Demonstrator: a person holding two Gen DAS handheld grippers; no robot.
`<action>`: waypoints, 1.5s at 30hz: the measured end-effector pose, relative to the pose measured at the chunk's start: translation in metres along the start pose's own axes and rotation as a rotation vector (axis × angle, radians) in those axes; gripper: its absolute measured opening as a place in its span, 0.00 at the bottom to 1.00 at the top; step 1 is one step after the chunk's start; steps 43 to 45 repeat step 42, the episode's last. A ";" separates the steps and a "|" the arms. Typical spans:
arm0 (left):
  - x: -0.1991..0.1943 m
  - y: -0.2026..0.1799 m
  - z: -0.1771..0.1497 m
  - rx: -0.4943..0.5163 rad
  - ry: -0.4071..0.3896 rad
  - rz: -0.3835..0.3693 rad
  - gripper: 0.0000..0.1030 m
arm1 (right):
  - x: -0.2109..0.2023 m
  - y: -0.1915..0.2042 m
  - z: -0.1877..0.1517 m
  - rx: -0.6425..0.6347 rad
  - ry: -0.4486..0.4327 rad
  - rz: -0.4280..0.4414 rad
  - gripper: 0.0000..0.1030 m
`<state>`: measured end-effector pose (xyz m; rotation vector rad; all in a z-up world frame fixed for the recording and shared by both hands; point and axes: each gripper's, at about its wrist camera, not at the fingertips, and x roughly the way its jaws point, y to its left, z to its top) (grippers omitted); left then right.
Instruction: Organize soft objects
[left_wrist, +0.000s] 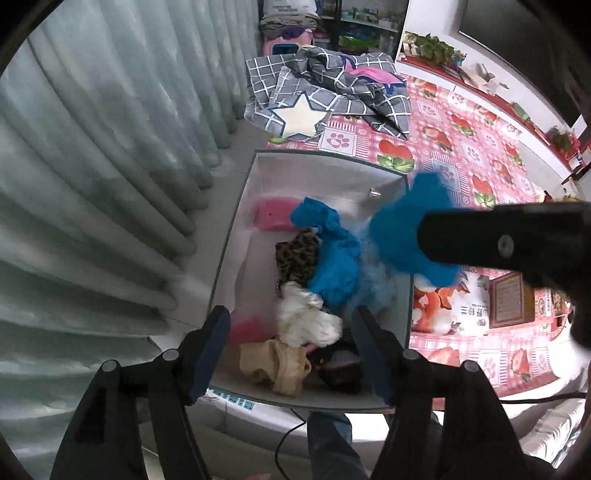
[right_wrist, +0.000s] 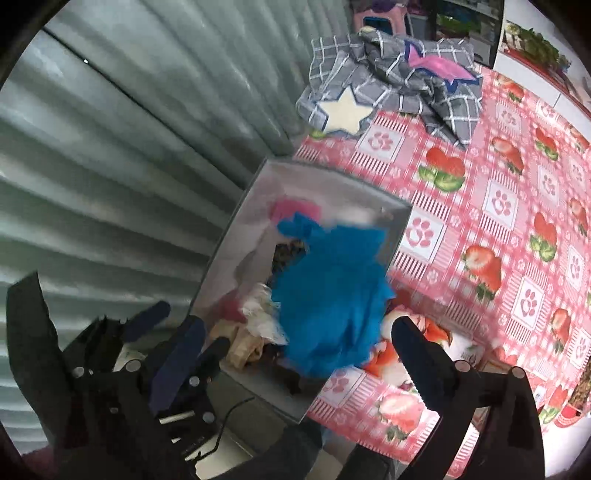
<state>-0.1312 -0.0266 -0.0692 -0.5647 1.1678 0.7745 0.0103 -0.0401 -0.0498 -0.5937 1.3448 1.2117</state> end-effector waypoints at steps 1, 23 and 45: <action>0.001 0.002 0.001 -0.011 0.011 -0.030 0.70 | 0.000 0.000 0.002 0.001 0.002 -0.003 0.99; 0.009 0.008 0.004 -0.046 0.054 0.018 0.75 | 0.002 -0.006 0.001 -0.007 0.031 -0.073 0.99; -0.005 0.013 0.000 -0.054 -0.037 -0.023 0.76 | 0.010 0.000 -0.006 -0.075 0.045 -0.199 0.99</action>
